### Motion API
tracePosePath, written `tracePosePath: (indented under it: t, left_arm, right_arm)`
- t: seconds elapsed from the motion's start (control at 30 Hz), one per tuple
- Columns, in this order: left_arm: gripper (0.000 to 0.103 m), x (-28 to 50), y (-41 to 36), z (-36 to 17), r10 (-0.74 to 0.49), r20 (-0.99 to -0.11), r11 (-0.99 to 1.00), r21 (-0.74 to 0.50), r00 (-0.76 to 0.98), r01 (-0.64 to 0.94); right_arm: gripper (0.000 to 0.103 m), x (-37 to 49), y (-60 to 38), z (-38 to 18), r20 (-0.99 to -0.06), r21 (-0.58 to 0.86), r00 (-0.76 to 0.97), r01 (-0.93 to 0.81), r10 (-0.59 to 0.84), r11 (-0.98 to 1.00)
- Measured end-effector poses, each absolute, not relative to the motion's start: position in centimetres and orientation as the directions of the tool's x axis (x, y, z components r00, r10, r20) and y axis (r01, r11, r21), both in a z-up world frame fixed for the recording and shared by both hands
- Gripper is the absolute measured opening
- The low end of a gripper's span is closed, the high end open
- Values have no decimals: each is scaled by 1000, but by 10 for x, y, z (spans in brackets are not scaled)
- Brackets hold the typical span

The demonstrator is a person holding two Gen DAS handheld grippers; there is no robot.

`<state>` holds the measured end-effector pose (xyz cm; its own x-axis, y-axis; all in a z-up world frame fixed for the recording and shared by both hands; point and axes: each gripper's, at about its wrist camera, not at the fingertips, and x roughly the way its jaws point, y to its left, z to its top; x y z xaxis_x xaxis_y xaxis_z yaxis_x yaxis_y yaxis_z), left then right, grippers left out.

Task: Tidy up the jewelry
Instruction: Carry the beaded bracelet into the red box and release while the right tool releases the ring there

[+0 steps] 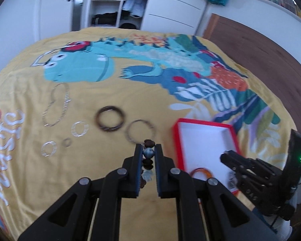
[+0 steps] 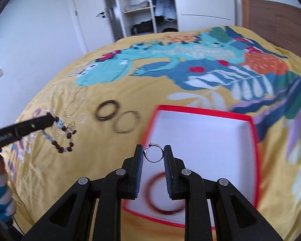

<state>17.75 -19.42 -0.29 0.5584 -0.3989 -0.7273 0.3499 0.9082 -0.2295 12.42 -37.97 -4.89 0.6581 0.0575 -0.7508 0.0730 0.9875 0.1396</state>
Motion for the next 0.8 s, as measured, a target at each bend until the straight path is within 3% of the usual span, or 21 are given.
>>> tracePosePath:
  t: [0.33, 0.8]
  left_arm:
    - [10, 198, -311, -10, -495, -722, 843, -264, 484, 469]
    - [11, 216, -338, -115, -395, -843, 869, -214, 365, 446]
  right_arm:
    - [20, 138, -459, -71, -783, 119, 622, 99, 32, 988]
    - [20, 179, -476, -129, -871, 56, 489, 30, 34, 998]
